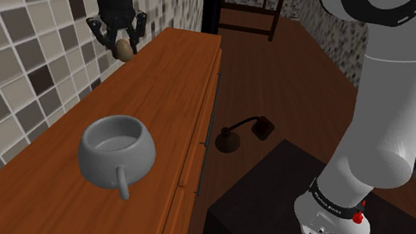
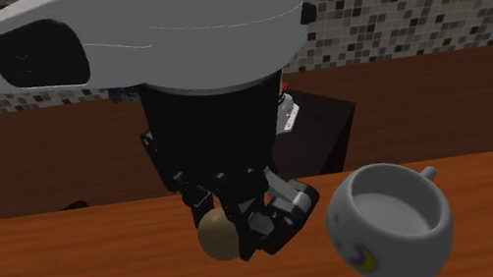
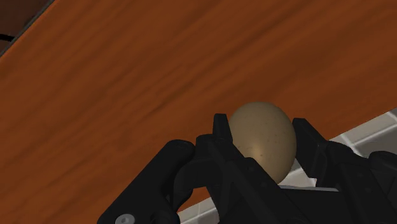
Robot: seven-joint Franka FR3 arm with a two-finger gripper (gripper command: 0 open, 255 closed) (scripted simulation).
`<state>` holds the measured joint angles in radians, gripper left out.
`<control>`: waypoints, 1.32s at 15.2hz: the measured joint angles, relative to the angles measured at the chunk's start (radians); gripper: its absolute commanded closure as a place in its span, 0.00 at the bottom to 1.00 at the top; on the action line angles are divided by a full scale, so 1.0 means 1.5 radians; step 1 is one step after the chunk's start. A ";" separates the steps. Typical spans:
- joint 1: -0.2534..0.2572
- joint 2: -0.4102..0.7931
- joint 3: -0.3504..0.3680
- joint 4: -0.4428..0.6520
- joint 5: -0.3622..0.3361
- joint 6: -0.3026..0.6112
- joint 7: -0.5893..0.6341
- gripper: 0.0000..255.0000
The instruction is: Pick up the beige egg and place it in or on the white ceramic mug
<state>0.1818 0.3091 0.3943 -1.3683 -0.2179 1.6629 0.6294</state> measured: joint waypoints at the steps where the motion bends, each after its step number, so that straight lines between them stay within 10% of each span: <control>1: 0.002 0.002 0.000 0.012 -0.001 -0.010 0.000 1.00; 20: 0.110 -0.145 0.094 -0.164 0.048 0.005 0.212 1.00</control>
<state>0.3462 0.0915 0.5358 -1.6144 -0.1452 1.6702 0.9469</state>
